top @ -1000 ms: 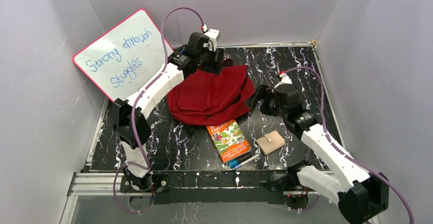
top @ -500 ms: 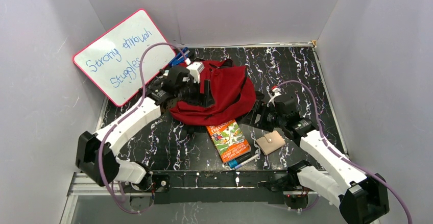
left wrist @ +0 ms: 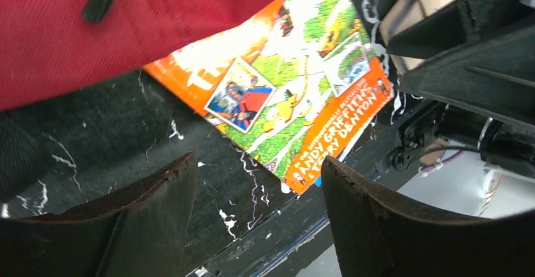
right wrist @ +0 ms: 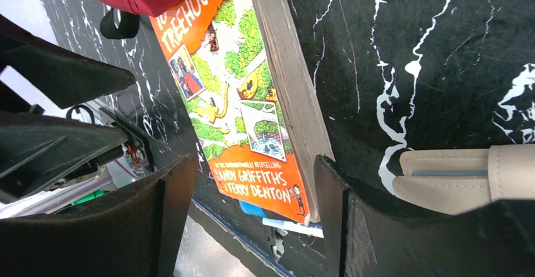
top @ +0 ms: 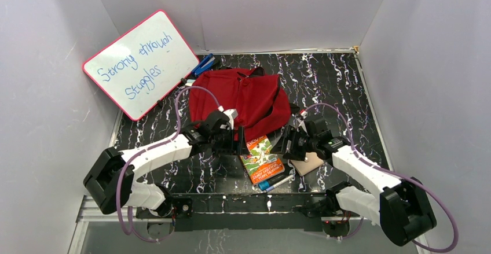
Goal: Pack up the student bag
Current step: Pick up the book from the center of the board.
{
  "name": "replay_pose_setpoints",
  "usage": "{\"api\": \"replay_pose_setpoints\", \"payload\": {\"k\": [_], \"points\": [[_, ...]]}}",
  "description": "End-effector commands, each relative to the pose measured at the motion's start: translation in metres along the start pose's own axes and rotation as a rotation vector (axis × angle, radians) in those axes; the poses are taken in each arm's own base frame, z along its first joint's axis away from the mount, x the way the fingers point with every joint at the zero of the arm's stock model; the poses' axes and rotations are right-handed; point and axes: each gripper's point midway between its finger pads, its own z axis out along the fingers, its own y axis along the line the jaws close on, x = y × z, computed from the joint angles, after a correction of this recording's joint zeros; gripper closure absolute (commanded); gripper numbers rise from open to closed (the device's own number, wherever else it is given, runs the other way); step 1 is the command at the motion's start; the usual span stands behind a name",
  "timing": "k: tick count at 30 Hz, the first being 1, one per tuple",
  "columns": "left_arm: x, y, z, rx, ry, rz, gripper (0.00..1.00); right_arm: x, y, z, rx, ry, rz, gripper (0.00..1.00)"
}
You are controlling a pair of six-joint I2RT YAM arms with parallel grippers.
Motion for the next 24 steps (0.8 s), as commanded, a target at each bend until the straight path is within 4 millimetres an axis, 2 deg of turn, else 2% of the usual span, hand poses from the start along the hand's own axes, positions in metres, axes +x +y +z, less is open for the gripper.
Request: {"api": "replay_pose_setpoints", "payload": {"k": [1, 4, 10, 18, 24], "points": [[-0.005, -0.006, 0.005, 0.018, -0.079, -0.152, 0.32, -0.002, 0.007, 0.009, -0.052, 0.009, -0.045, 0.24], [0.006, -0.01, 0.011, 0.016, -0.053, -0.166, 0.35, 0.004, -0.001, 0.016, -0.026, 0.044, -0.051, 0.26], [0.027, 0.005, 0.022, -0.022, -0.037, -0.218, 0.36, 0.013, -0.014, 0.026, 0.021, 0.091, -0.07, 0.32], [0.028, 0.015, 0.04, -0.048, -0.045, -0.226, 0.36, 0.013, -0.032, 0.034, 0.15, 0.11, -0.123, 0.33], [0.033, 0.019, 0.052, -0.051, -0.023, -0.223, 0.37, 0.021, -0.032, 0.044, 0.132, 0.148, -0.121, 0.35]]}}
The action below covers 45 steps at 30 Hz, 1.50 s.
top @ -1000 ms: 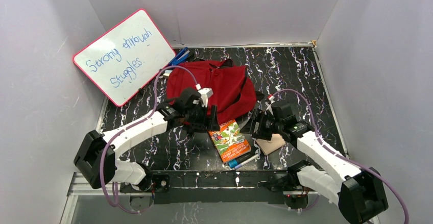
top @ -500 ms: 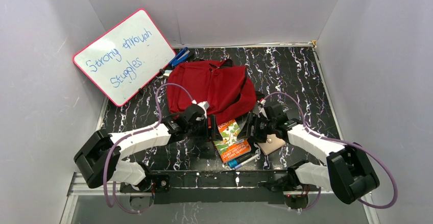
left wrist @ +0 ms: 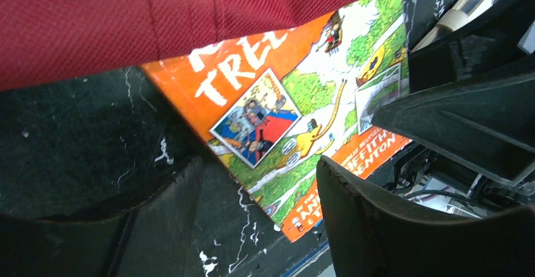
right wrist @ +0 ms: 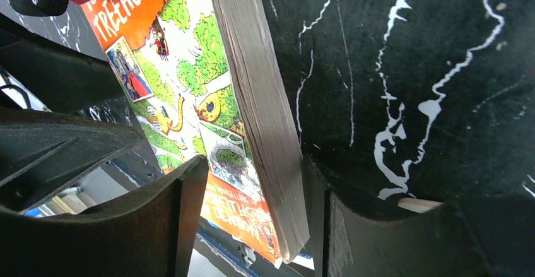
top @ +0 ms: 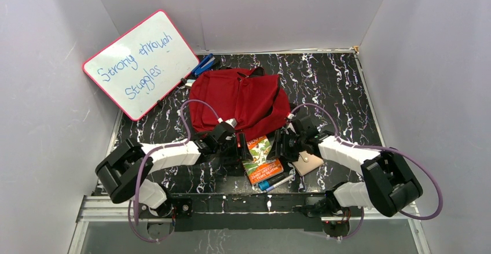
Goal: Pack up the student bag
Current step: Pick up the book from the center of the board.
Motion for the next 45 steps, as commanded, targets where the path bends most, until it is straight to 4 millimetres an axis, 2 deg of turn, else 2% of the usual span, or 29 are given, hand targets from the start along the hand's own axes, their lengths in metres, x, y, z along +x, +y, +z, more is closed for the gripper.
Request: {"api": "replay_pose_setpoints", "payload": {"k": [1, 4, 5, 12, 17, 25, 30, 37, 41, 45], "points": [[-0.002, 0.0, 0.008, 0.009, -0.017, 0.009, 0.37, 0.001, -0.009, 0.01, 0.037, 0.007, -0.029, 0.37], [-0.001, -0.001, 0.012, 0.016, -0.008, 0.013, 0.42, -0.002, -0.006, 0.01, 0.023, -0.011, -0.024, 0.46], [-0.001, -0.005, 0.014, 0.032, -0.006, 0.018, 0.46, -0.006, -0.002, 0.01, 0.013, -0.024, -0.02, 0.49], [-0.022, -0.037, 0.011, 0.101, -0.039, 0.065, 0.5, -0.025, 0.028, 0.005, -0.093, -0.072, -0.032, 0.55], [-0.032, -0.055, 0.009, 0.141, -0.047, 0.084, 0.58, -0.031, 0.035, 0.001, -0.104, -0.089, -0.038, 0.6], [-0.036, -0.062, 0.004, 0.153, -0.059, 0.093, 0.61, -0.041, 0.045, -0.017, -0.108, -0.153, -0.062, 0.82], [-0.045, -0.075, -0.002, 0.182, -0.084, 0.102, 0.61, -0.049, 0.053, -0.028, -0.112, -0.187, -0.073, 1.0], [-0.055, -0.092, -0.001, 0.209, -0.082, 0.129, 0.6, -0.057, 0.054, -0.048, -0.058, -0.239, -0.073, 1.0], [-0.06, -0.096, -0.008, 0.209, -0.103, 0.138, 0.51, -0.059, 0.049, -0.063, -0.007, -0.27, -0.084, 1.0], [-0.066, -0.1, -0.021, 0.216, -0.141, 0.145, 0.46, -0.052, 0.045, -0.074, 0.013, -0.277, -0.086, 1.0]]}}
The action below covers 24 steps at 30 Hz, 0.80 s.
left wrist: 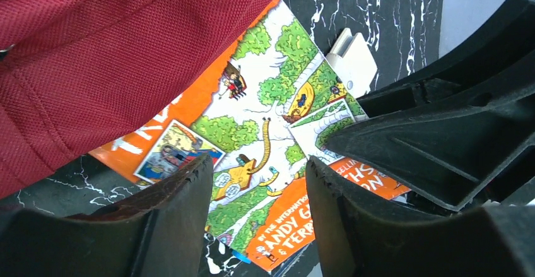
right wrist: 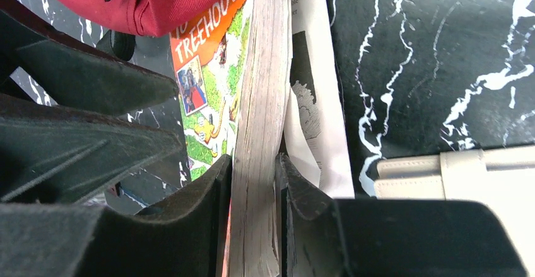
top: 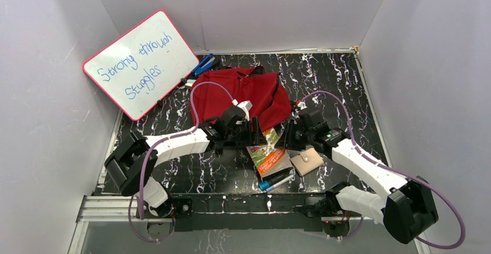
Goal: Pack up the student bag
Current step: Pick up the book from the center of the board.
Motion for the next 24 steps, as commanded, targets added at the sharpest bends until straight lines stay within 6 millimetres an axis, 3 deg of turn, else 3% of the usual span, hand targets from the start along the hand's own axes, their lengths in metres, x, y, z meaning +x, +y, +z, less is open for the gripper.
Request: {"api": "replay_pose_setpoints", "payload": {"k": [1, 6, 14, 24], "points": [[-0.018, -0.022, -0.021, 0.047, -0.071, 0.032, 0.45, -0.015, 0.017, -0.023, -0.032, -0.067, -0.035, 1.0], [-0.031, -0.03, -0.036, 0.052, -0.129, 0.037, 0.43, -0.012, 0.018, -0.038, -0.032, -0.069, -0.021, 1.0], [-0.055, -0.034, -0.053, 0.026, -0.238, 0.05, 0.42, -0.023, 0.026, -0.07, 0.001, -0.11, -0.025, 1.0], [-0.066, -0.038, -0.059, 0.031, -0.291, 0.05, 0.38, -0.02, 0.021, -0.107, 0.067, -0.137, 0.015, 1.0]]}}
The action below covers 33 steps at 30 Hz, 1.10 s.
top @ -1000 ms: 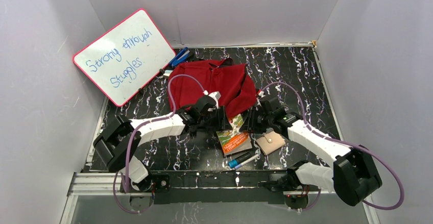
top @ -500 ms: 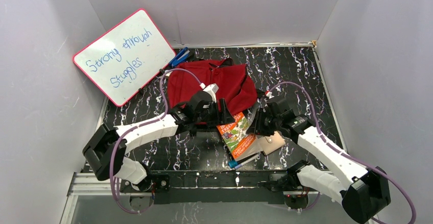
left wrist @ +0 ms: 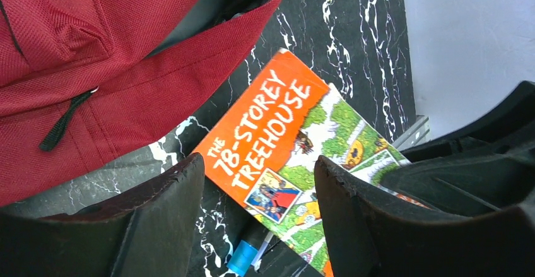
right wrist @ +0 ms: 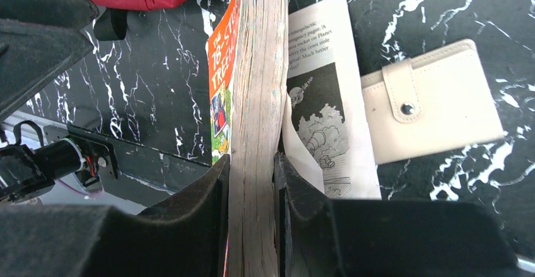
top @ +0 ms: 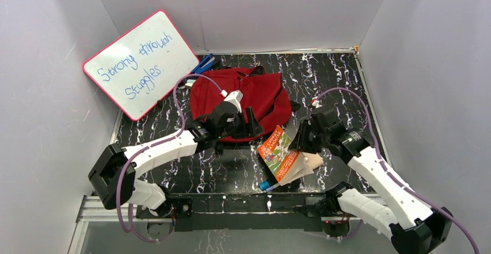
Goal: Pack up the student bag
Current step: Pick up the book from the center of the board.
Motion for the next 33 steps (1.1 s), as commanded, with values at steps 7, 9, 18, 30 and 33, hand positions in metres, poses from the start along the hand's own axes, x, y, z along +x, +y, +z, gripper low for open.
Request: {"api": "replay_pose_setpoints", "payload": {"k": [7, 9, 18, 30, 33], "points": [[-0.032, -0.03, -0.01, 0.082, -0.098, 0.007, 0.35, -0.026, 0.024, -0.061, -0.059, -0.146, 0.06, 1.0], [-0.035, -0.034, -0.01, 0.094, -0.107, -0.002, 0.34, -0.031, 0.028, -0.069, -0.077, -0.176, 0.083, 1.0], [-0.065, -0.059, -0.04, 0.179, -0.216, -0.12, 0.18, -0.063, 0.038, -0.089, -0.212, -0.422, 0.304, 1.0], [-0.058, -0.067, -0.036, 0.266, -0.193, -0.248, 0.09, -0.103, 0.066, -0.12, -0.42, -0.624, 0.391, 1.0], [-0.058, -0.079, -0.028, 0.321, -0.17, -0.264, 0.09, -0.105, 0.073, -0.122, -0.455, -0.623, 0.388, 1.0]]}}
